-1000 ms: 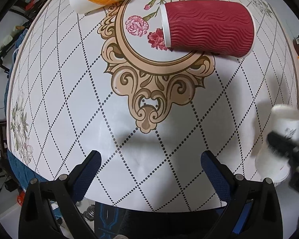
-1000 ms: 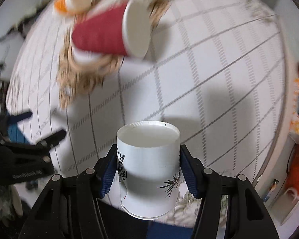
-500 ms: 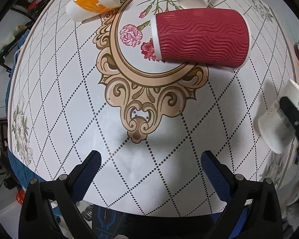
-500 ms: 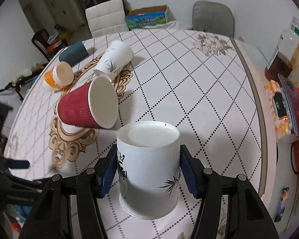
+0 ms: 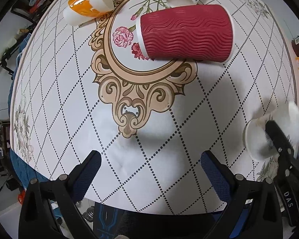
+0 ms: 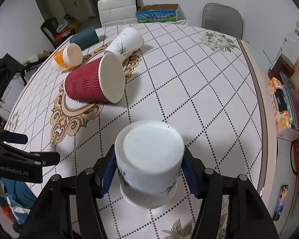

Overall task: Flip cup upside down
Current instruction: 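Lower the white cup rim-down onto the cloth and open the right gripper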

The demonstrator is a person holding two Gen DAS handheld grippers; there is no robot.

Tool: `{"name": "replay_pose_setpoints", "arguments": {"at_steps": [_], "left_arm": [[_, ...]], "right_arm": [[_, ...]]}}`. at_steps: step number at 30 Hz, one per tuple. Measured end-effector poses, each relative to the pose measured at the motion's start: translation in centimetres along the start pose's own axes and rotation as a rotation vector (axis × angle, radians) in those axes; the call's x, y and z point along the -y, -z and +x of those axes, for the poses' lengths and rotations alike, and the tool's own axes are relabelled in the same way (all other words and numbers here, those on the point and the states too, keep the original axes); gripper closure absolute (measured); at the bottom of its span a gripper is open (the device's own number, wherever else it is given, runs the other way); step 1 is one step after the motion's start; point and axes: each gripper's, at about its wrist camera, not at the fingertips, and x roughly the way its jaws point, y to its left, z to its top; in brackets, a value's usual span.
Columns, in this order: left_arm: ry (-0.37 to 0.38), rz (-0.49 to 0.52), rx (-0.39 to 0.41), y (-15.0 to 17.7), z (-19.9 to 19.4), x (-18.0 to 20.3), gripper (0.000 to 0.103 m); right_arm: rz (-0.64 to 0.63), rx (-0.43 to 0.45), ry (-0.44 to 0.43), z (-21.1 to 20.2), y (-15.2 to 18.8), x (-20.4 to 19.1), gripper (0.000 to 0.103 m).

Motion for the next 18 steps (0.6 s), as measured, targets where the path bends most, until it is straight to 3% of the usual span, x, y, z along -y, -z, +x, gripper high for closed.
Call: {"name": "replay_pose_setpoints", "arguments": {"at_steps": [2,6,8,13,18], "left_arm": [[-0.011,-0.002,0.018,0.3,-0.6,0.5,0.001],[-0.030,-0.006,0.072,1.2,-2.3,0.8,0.001],[-0.040,-0.003,0.106,1.9,-3.6,1.0,0.001],[-0.058,0.013,0.207,3.0,-7.5,0.6,0.001],[-0.031,0.034,0.293,4.9,-11.4,0.0,0.001]], "right_arm": [[0.012,-0.009,-0.006,-0.3,0.2,0.2,0.027],[0.051,-0.015,0.001,-1.9,0.3,0.8,0.023],[0.079,-0.034,0.036,-3.1,0.2,1.3,0.011],[0.149,-0.086,0.145,-7.0,0.7,2.6,0.006],[0.185,-0.058,0.218,-12.0,1.8,2.7,0.005]]}}
